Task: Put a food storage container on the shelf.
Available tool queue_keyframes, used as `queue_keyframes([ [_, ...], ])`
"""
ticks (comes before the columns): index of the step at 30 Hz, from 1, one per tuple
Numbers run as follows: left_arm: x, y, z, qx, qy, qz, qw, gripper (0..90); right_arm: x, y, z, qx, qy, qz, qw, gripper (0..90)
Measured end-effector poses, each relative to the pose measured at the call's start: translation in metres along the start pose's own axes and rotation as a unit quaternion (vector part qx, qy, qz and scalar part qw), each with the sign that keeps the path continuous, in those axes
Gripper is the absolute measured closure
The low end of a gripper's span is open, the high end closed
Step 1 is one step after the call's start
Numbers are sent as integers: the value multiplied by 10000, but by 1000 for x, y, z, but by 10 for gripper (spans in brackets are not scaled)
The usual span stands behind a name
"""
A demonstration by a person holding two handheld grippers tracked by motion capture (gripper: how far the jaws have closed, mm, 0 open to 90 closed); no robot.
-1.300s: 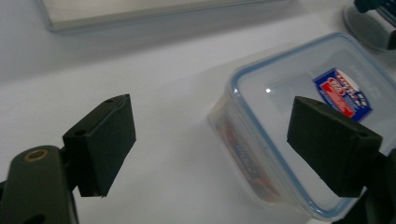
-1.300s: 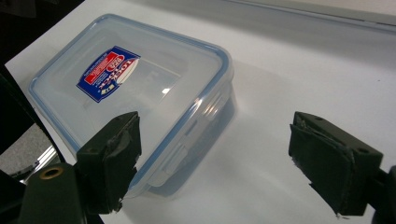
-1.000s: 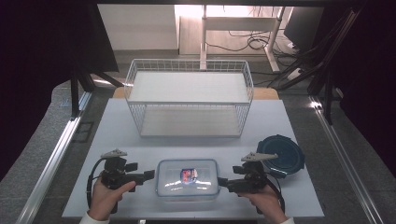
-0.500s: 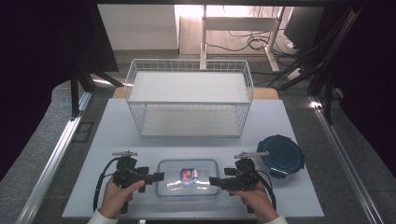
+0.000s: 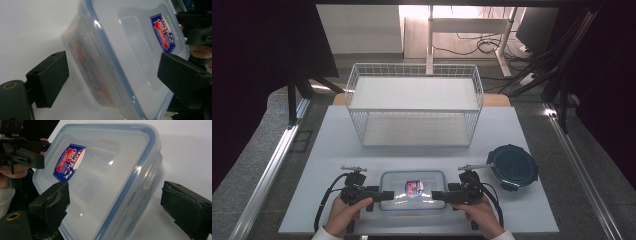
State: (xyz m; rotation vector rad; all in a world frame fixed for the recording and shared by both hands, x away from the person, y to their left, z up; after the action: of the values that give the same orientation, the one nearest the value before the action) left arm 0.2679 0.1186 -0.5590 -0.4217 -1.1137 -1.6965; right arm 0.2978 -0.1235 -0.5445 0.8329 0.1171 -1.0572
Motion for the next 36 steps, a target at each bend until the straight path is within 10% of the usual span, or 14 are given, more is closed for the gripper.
queue_keyframes([
  [17,5,-2,9,301,-176,377,9987,341,3,-2,5,23,297,-686,9972,328],
  [36,20,-1,21,508,-83,110,9986,460,-8,-1,25,420,87,-332,9985,424],
])
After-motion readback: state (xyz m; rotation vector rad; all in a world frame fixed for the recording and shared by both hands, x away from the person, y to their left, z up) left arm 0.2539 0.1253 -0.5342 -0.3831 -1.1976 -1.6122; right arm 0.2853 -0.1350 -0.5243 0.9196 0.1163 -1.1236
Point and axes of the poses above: each handheld gripper's, and its own axes: z roughly backward along the jaws, y roughly out of its top, x roughly to its right, the point moved 7 cm from there along -z, roughly forward along the jaws, and after that the axes turned 7 degrees about -y, right-handed, at the moved point
